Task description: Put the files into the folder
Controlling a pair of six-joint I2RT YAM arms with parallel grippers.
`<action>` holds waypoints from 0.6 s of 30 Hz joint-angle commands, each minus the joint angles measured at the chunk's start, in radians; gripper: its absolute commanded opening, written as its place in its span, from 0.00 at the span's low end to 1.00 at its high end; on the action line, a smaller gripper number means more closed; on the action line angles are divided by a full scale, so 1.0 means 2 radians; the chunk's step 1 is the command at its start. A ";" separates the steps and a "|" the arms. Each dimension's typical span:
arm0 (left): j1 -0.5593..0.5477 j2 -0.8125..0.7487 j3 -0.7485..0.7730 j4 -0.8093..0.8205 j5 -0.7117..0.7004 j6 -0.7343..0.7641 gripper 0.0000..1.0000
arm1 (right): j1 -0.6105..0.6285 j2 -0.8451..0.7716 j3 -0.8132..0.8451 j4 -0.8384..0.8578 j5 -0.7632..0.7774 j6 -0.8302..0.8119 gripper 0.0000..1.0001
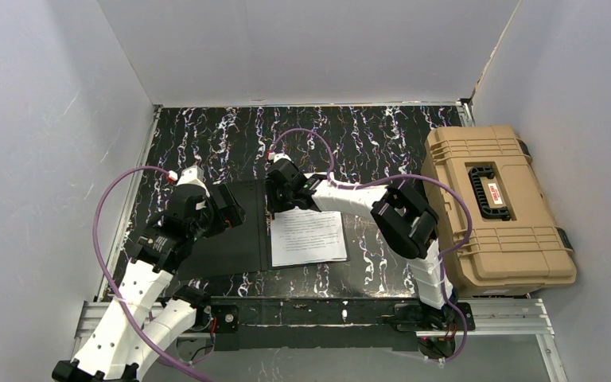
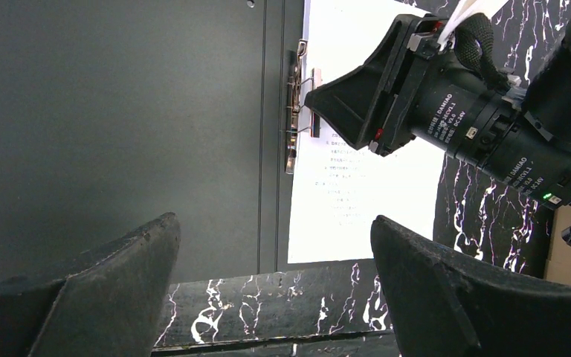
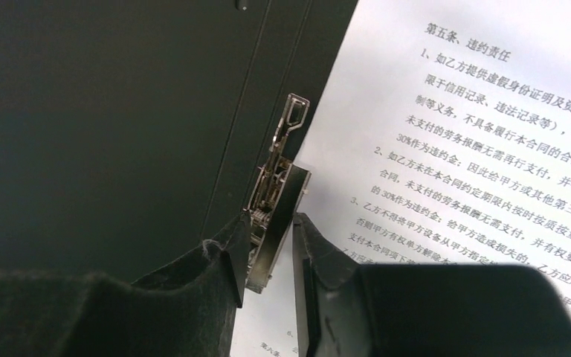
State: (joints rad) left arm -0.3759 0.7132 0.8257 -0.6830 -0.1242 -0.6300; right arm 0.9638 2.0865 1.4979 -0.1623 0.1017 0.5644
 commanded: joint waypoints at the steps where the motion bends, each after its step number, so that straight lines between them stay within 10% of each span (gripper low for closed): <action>1: 0.000 -0.005 0.004 -0.010 -0.013 0.007 0.98 | 0.004 0.011 0.027 0.000 0.009 -0.007 0.33; 18: 0.000 -0.004 0.001 -0.008 -0.015 0.007 0.98 | 0.007 0.017 0.027 -0.005 0.013 -0.010 0.26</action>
State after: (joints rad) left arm -0.3763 0.7097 0.8257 -0.6834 -0.1318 -0.6281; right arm 0.9710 2.1143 1.5143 -0.1677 0.1085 0.5575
